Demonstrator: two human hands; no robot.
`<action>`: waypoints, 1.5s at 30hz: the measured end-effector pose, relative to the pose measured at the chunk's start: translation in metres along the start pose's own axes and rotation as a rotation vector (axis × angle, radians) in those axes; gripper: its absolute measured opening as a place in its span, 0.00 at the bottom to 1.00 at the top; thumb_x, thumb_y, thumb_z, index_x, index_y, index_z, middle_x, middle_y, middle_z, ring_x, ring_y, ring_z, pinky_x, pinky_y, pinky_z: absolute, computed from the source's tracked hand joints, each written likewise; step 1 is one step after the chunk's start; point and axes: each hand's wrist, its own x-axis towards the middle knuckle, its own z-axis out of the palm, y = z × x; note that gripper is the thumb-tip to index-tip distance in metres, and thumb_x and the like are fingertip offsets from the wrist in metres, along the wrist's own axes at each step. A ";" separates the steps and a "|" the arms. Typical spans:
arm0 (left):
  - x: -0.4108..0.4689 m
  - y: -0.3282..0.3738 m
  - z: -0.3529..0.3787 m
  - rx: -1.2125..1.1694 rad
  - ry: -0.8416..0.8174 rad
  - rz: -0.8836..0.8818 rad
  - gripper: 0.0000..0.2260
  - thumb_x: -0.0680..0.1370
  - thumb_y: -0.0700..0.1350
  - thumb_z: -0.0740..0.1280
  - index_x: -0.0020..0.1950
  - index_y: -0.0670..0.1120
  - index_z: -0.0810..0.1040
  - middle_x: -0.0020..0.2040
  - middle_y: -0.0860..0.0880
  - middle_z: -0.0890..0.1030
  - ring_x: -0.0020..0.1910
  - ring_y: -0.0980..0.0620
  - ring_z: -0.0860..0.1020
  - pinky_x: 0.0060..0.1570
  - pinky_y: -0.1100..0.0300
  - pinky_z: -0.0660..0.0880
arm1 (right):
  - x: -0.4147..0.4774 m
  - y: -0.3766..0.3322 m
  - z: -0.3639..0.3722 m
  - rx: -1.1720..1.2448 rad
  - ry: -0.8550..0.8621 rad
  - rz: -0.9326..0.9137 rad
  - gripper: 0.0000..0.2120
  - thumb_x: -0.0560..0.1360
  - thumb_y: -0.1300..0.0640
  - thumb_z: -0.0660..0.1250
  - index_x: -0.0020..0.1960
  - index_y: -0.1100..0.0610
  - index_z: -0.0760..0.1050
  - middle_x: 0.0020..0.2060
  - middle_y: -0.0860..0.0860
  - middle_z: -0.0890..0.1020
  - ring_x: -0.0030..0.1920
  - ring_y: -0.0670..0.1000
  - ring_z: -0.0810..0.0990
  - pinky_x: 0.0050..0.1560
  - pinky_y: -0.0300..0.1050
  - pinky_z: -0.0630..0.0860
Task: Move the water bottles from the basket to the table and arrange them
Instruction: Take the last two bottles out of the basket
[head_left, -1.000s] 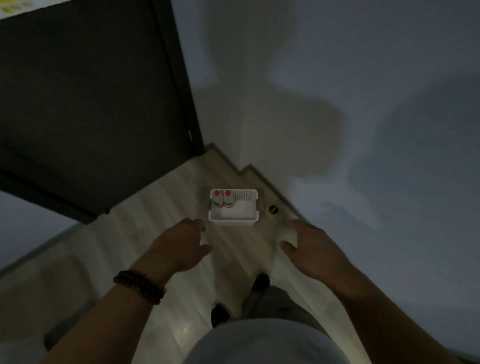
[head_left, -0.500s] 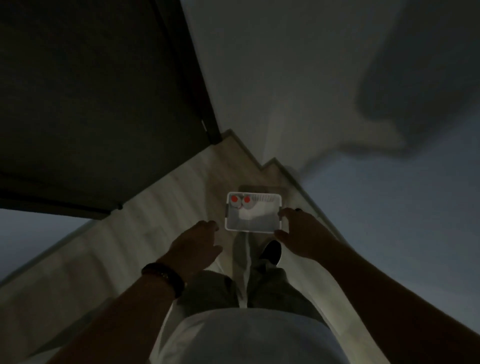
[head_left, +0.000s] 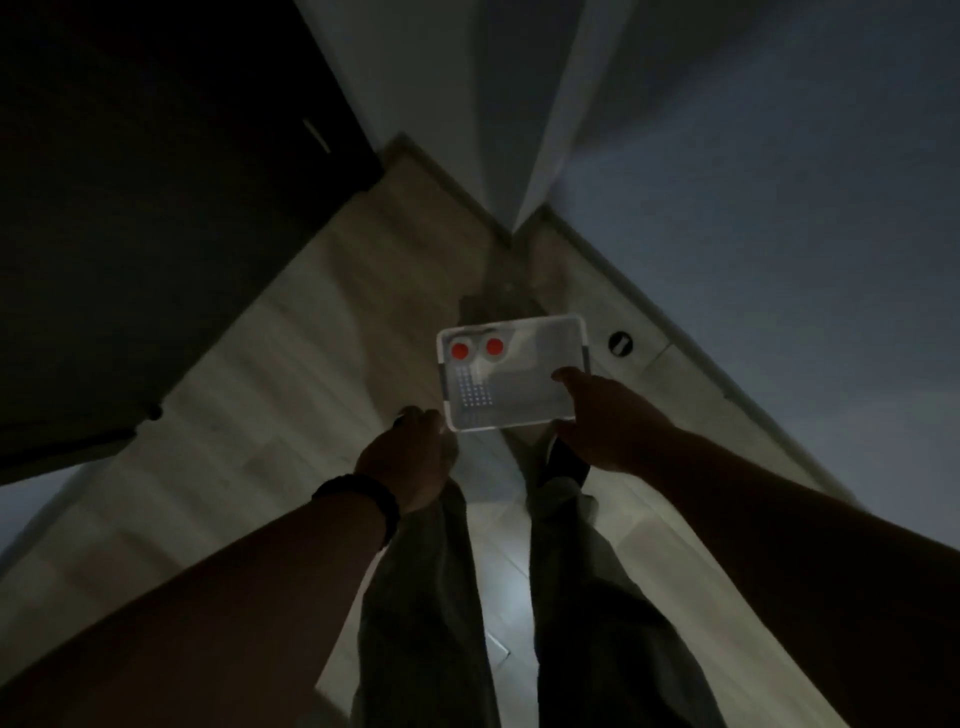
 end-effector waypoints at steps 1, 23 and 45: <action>0.024 -0.010 0.002 -0.017 -0.023 -0.004 0.20 0.82 0.50 0.69 0.71 0.46 0.70 0.67 0.44 0.75 0.61 0.44 0.78 0.55 0.56 0.74 | 0.023 0.001 0.012 0.029 0.006 0.017 0.31 0.81 0.54 0.68 0.80 0.51 0.59 0.71 0.56 0.74 0.68 0.57 0.77 0.64 0.53 0.78; 0.319 -0.084 0.082 0.122 0.332 0.400 0.29 0.76 0.49 0.76 0.76 0.53 0.73 0.70 0.43 0.73 0.64 0.40 0.78 0.60 0.49 0.76 | 0.350 0.053 0.144 0.061 0.184 -0.114 0.37 0.74 0.54 0.76 0.78 0.46 0.62 0.66 0.55 0.77 0.67 0.57 0.76 0.65 0.54 0.75; 0.303 -0.068 0.106 0.368 0.458 0.333 0.30 0.68 0.62 0.78 0.66 0.52 0.75 0.62 0.48 0.80 0.61 0.41 0.75 0.57 0.46 0.69 | 0.322 0.076 0.158 0.303 0.207 -0.116 0.32 0.72 0.51 0.79 0.72 0.48 0.70 0.64 0.48 0.79 0.64 0.52 0.78 0.61 0.47 0.75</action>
